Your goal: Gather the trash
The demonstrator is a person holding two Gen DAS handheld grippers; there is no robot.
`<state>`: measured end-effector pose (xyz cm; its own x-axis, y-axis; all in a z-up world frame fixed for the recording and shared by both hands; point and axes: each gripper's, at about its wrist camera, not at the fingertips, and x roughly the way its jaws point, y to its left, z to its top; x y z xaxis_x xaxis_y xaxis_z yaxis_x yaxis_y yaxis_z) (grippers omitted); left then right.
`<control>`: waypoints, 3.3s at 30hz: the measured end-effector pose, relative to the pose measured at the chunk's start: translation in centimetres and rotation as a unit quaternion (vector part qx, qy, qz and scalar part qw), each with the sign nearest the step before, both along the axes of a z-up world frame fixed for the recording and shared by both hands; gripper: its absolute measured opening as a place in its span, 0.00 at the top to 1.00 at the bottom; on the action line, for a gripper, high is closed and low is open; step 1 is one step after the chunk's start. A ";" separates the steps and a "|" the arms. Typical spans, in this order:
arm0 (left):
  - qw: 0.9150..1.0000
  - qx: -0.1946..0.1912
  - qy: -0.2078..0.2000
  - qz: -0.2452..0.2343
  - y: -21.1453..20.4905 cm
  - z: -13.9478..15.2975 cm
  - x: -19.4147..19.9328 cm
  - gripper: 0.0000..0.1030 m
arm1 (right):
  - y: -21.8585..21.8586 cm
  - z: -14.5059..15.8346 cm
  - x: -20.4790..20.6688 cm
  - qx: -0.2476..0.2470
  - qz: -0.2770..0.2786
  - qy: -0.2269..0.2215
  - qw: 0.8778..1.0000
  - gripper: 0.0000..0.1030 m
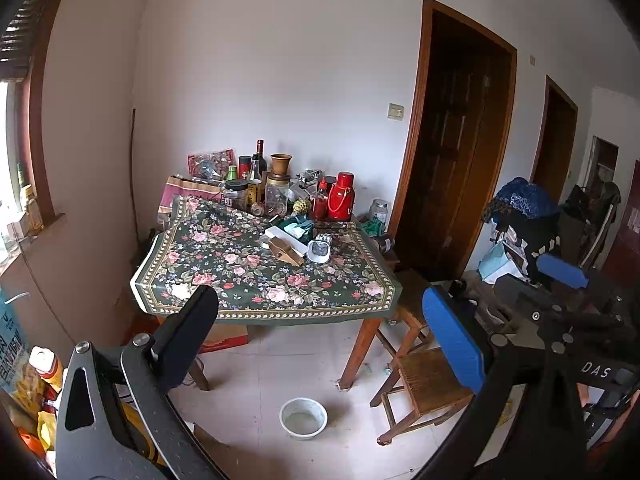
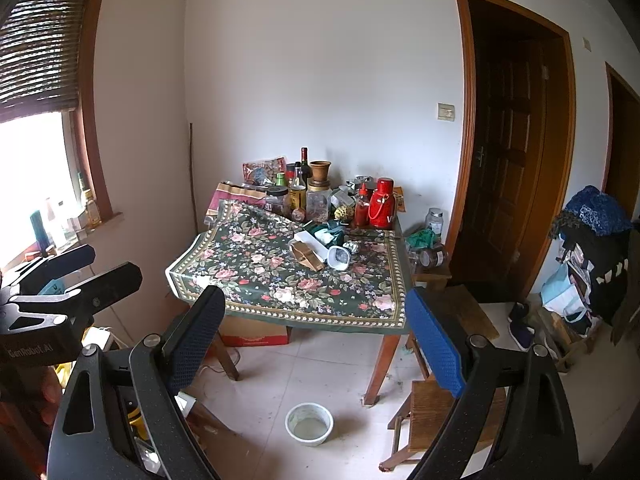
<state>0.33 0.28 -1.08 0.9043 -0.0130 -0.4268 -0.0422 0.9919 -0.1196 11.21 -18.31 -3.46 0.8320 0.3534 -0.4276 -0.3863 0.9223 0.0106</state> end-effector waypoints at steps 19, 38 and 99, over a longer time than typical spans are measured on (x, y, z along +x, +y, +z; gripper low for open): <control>1.000 0.008 -0.003 -0.001 -0.7 0.4 0.0 0.00 | 0.2 -0.2 0.0 0.002 0.005 -0.001 1.000 0.13; 1.000 0.016 -0.005 0.008 -2.0 0.7 0.7 0.00 | -0.4 -0.2 0.5 0.006 0.011 0.000 1.000 0.13; 0.986 -0.029 0.165 -0.017 14.5 -11.2 43.9 0.30 | 9.5 -11.5 35.0 -0.060 -0.114 0.170 0.977 0.13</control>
